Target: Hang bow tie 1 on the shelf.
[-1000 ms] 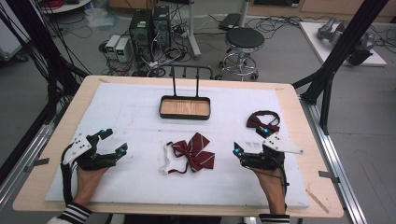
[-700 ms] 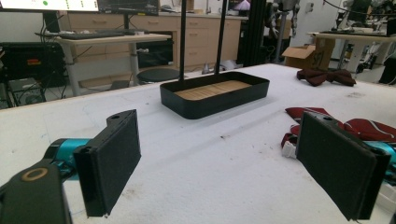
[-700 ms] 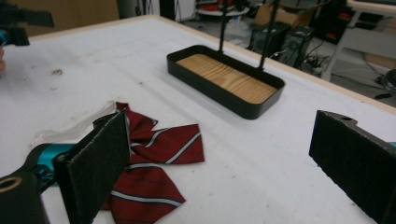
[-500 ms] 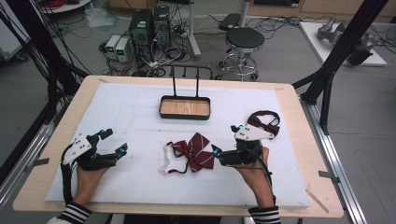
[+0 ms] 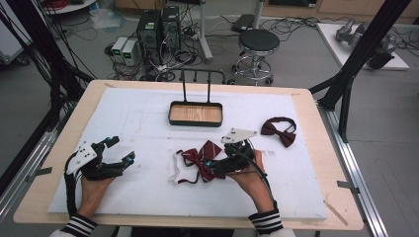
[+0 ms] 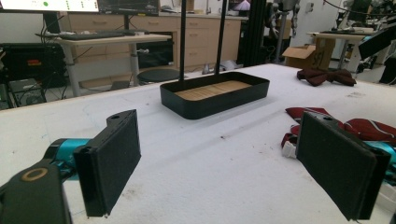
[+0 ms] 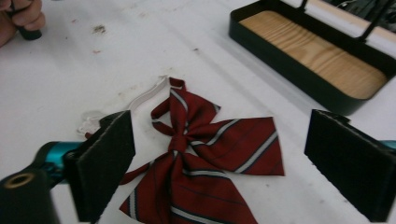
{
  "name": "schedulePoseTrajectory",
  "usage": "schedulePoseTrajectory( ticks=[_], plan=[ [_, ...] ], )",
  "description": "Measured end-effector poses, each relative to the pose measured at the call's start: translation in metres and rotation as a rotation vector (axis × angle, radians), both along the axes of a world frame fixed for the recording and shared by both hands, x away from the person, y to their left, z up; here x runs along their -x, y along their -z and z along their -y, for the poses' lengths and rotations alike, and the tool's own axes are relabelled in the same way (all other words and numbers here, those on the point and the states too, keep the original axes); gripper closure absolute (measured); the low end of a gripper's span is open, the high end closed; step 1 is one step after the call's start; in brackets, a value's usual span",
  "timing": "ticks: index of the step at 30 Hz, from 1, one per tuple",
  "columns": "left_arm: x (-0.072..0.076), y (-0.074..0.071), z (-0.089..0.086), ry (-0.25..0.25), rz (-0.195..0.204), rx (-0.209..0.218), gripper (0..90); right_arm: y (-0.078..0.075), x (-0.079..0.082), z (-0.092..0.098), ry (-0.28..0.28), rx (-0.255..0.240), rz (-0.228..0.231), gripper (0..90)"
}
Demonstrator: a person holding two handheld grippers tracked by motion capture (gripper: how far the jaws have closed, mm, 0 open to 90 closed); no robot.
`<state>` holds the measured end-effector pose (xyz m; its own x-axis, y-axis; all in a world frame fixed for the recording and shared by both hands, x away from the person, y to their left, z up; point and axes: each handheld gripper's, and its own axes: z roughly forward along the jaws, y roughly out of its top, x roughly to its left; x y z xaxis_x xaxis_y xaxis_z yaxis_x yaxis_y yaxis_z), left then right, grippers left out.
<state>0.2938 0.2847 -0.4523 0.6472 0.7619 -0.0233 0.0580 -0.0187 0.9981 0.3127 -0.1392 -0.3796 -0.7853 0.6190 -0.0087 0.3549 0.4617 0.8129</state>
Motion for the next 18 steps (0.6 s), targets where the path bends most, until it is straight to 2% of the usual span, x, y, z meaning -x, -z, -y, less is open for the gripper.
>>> schedulePoseTrajectory(
  ticks=[1,8,13,18],
  plan=[
    [0.000,0.000,0.000,0.000,0.000,0.000,14.3,0.001,-0.001,-0.002,-0.010,0.007,-0.007,14.8],
    [0.000,0.000,0.000,-0.001,0.001,-0.001,14.3,0.008,-0.007,-0.019,-0.044,0.052,-0.053,16.3],
    [0.000,0.000,0.000,-0.001,0.000,0.002,14.3,0.015,-0.011,-0.029,-0.049,0.106,-0.101,18.3],
    [0.000,0.000,0.000,-0.002,-0.001,0.002,14.3,0.022,-0.016,-0.036,-0.059,0.140,-0.150,21.6]
  ],
)
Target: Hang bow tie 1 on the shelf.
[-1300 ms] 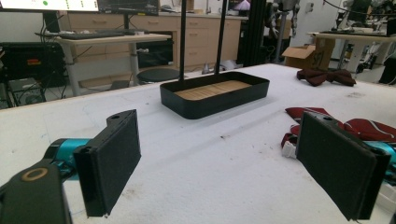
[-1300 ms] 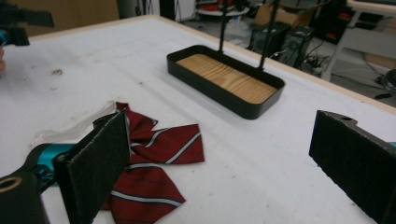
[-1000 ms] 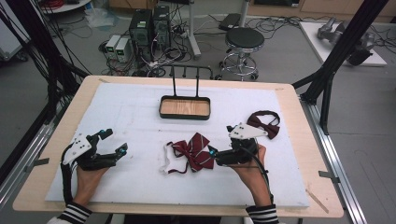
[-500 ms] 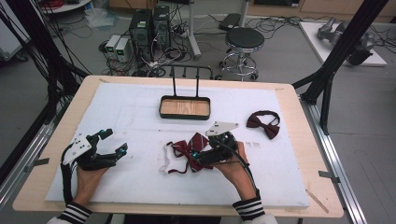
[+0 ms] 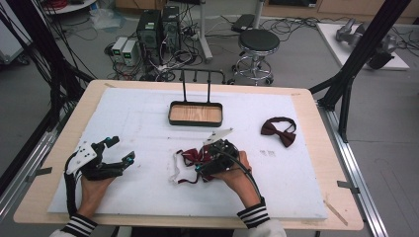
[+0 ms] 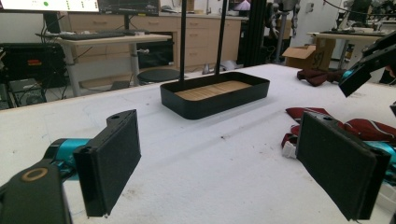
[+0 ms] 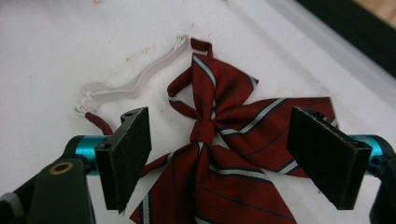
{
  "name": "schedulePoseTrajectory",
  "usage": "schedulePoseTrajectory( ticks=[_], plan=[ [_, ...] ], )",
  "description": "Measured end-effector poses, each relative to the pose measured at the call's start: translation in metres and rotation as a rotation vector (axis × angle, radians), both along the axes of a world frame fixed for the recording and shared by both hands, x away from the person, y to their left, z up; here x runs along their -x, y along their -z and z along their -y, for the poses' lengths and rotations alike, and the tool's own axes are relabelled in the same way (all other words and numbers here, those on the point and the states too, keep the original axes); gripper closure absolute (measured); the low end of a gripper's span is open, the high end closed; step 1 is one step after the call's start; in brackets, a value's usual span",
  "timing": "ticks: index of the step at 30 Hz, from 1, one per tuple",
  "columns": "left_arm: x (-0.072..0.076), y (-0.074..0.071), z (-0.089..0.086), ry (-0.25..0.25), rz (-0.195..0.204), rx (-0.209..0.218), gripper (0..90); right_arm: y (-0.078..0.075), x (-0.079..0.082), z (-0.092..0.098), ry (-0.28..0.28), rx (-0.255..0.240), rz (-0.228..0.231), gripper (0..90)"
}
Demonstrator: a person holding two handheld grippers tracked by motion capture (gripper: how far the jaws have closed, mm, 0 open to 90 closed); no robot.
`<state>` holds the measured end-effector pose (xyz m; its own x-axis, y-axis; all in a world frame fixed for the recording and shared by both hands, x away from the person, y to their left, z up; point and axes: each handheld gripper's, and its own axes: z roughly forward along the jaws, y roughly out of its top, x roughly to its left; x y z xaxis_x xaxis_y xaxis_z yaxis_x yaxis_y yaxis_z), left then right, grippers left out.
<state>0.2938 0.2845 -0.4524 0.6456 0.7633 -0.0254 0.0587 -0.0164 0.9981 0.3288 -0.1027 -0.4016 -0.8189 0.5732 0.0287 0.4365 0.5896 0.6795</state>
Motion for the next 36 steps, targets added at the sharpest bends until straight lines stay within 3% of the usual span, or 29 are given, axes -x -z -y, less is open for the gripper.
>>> schedulePoseTrajectory(
  ticks=[5,11,24,32,36],
  plan=[
    [0.000,0.000,0.000,0.001,-0.001,0.001,14.3,0.007,-0.003,-0.007,0.010,0.035,-0.051,25.8],
    [0.000,0.000,0.000,0.001,-0.001,0.002,14.3,0.012,-0.006,-0.012,0.006,0.093,-0.072,34.1],
    [0.000,0.000,0.000,0.001,0.000,0.001,14.3,0.015,-0.010,-0.023,-0.015,0.136,-0.124,53.8],
    [0.000,0.000,0.000,0.003,0.001,0.000,14.3,0.016,-0.012,-0.029,-0.007,0.189,-0.148,67.6],
    [0.000,0.000,0.000,0.001,-0.001,0.002,14.3,0.018,-0.014,-0.030,0.007,0.189,-0.171,72.5]
  ],
)
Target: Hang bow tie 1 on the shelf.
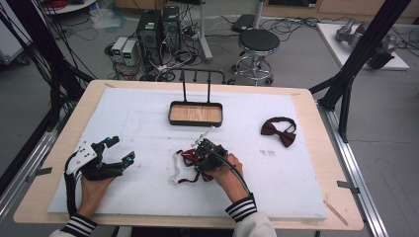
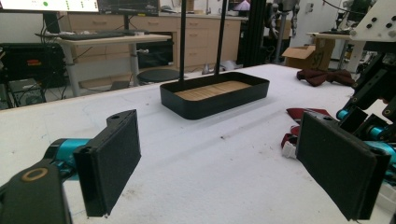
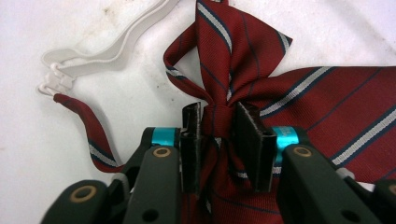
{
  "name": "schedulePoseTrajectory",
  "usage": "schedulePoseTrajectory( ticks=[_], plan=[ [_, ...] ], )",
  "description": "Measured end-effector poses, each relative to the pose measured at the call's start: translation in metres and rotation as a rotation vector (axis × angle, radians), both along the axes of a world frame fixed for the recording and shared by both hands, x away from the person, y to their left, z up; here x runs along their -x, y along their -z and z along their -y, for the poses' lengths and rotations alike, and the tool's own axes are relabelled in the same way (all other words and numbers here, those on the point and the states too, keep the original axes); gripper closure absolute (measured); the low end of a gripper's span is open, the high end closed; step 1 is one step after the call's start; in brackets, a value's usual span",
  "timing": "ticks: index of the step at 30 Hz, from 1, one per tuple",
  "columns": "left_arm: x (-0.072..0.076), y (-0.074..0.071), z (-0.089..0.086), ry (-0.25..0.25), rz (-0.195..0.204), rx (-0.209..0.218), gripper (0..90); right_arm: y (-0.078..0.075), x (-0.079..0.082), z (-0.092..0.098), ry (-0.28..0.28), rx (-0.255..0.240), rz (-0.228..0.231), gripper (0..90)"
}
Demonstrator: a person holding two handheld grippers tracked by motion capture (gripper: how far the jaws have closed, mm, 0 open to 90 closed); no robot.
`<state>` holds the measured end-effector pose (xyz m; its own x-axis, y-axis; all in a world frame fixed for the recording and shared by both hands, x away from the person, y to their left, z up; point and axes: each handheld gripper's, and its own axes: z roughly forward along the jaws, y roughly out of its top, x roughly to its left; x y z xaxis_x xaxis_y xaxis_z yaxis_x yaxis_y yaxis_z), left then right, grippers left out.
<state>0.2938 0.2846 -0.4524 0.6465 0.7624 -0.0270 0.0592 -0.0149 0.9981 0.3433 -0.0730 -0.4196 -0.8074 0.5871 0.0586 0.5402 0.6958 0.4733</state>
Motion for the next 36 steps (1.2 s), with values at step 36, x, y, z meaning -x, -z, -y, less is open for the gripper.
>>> schedulePoseTrajectory(
  ticks=[36],
  plan=[
    [0.000,0.000,0.000,0.000,-0.001,0.000,14.3,-0.031,0.002,0.021,0.081,-0.193,0.181,76.7]
  ],
)
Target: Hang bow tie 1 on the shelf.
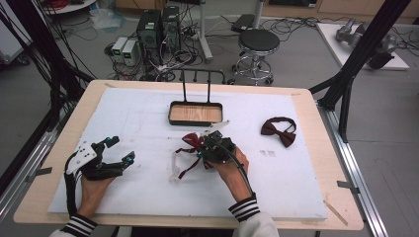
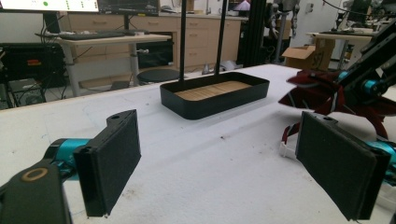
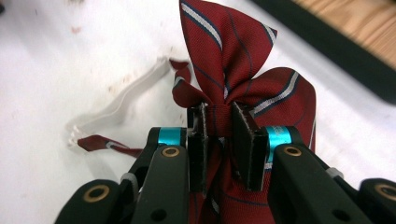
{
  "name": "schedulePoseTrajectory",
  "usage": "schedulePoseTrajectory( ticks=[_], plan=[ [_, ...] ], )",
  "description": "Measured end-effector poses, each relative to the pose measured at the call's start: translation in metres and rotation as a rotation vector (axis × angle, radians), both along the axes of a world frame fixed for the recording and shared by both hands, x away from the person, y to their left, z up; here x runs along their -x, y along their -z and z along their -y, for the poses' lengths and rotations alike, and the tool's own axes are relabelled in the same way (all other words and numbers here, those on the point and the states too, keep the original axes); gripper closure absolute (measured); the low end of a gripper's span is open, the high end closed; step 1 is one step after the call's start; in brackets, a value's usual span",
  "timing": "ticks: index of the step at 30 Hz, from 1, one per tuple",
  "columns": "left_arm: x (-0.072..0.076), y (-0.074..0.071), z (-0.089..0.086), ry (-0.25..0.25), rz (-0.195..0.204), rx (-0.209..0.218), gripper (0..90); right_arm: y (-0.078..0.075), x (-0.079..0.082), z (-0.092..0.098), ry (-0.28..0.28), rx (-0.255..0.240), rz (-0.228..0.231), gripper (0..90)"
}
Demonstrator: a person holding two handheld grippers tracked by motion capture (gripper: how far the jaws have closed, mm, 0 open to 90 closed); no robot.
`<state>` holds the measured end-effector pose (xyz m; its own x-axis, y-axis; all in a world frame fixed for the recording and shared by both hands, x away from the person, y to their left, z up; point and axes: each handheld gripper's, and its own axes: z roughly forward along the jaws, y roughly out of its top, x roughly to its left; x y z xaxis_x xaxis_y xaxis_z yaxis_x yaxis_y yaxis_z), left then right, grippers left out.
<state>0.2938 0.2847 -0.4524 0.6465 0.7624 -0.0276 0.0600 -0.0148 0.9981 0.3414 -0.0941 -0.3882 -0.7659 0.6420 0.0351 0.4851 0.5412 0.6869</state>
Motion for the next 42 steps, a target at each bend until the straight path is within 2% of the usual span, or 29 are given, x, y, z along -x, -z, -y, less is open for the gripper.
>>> schedulePoseTrajectory(
  ticks=[7,16,23,25,27,28,30,37,42],
  plan=[
    [0.000,0.000,0.000,0.000,0.000,0.001,14.3,-0.011,0.003,0.007,0.040,-0.075,0.101,76.7],
    [0.000,0.000,0.000,0.000,0.001,0.000,14.3,-0.022,0.007,0.020,0.089,-0.138,0.214,76.7],
    [0.000,0.000,0.000,0.000,0.001,-0.001,14.3,-0.031,0.007,0.033,0.130,-0.191,0.264,76.7],
    [0.000,0.000,0.000,0.000,0.001,-0.001,14.3,-0.035,0.007,0.037,0.140,-0.200,0.291,76.6],
    [0.000,0.000,0.000,0.000,0.001,0.000,14.3,-0.037,0.006,0.038,0.146,-0.210,0.293,76.6],
    [0.000,0.000,0.000,0.000,0.000,-0.001,14.3,-0.042,0.005,0.041,0.157,-0.218,0.321,76.6],
    [0.000,0.000,0.000,-0.001,0.001,-0.001,14.3,-0.046,0.003,0.044,0.163,-0.231,0.330,76.6],
    [0.000,0.000,0.000,-0.001,0.001,0.001,14.3,-0.061,-0.005,0.053,0.204,-0.249,0.381,76.6],
    [0.000,0.000,-0.001,-0.002,0.000,0.003,14.3,-0.069,-0.012,0.056,0.227,-0.245,0.411,76.6]
  ],
)
